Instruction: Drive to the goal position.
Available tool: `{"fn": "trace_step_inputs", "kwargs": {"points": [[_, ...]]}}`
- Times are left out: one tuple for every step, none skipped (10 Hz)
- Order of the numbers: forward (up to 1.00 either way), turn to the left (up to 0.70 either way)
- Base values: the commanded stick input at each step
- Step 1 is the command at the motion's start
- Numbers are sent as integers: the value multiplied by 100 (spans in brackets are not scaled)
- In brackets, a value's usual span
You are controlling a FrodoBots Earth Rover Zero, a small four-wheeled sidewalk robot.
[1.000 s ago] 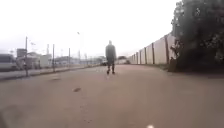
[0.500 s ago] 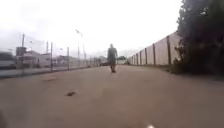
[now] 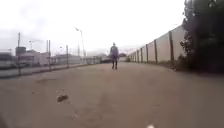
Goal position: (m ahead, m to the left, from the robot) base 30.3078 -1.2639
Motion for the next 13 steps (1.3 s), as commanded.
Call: {"fn": "trace_step_inputs", "kwargs": {"points": [[70, 0], [70, 0], [70, 0], [70, 0], [70, 0], [70, 0], [70, 0], [70, 0], [70, 0], [70, 0], [70, 0], [70, 0], [70, 0]]}}
